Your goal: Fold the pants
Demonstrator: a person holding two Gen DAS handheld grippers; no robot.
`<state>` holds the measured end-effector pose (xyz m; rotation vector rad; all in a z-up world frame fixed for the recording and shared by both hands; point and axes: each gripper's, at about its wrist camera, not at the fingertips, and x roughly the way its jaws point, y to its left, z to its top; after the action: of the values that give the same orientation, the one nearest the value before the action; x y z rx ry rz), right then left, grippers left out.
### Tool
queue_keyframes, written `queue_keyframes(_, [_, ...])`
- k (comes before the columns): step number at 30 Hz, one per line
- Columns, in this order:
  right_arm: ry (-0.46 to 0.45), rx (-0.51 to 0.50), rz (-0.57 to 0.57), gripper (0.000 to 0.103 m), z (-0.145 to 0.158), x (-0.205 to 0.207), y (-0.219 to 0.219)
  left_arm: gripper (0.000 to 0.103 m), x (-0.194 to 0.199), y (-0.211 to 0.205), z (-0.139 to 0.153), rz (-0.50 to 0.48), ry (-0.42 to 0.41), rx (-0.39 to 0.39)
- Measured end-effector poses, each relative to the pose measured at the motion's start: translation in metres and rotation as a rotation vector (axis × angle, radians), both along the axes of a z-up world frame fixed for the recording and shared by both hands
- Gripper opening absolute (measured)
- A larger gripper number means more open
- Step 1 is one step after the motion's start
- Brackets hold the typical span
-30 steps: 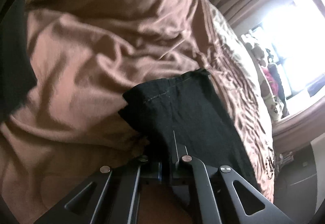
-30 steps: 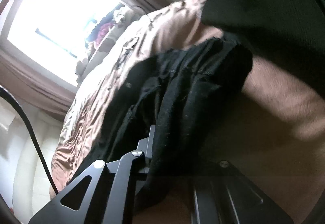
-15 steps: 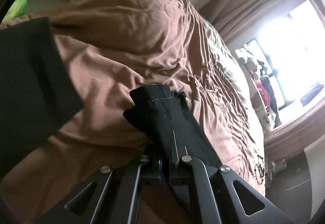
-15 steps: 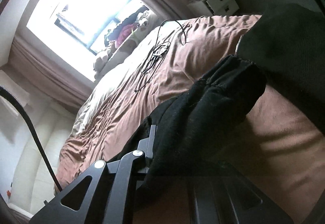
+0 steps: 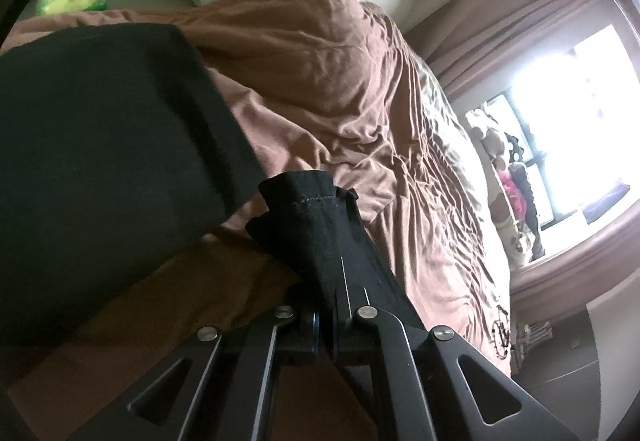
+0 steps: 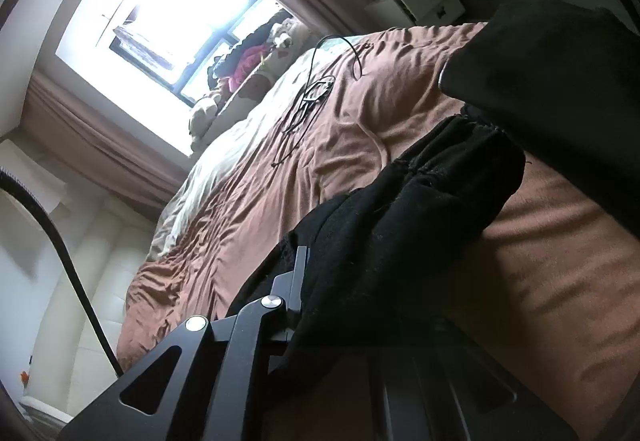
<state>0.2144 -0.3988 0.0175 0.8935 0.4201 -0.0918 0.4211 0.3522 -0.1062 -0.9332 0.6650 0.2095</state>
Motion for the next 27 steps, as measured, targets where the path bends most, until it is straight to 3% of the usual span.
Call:
queue_keyframes(12, [0.016,0.006,0.012,0.004,-0.003,-0.030,0.004,0.004,-0.061,0.016,-0.015,0.023,-0.005,-0.026])
queue_keyframes(27, [0.031,0.014,0.031,0.004,-0.007,-0.064,0.002,0.004,-0.110,0.019,-0.005,0.034,-0.022,-0.017])
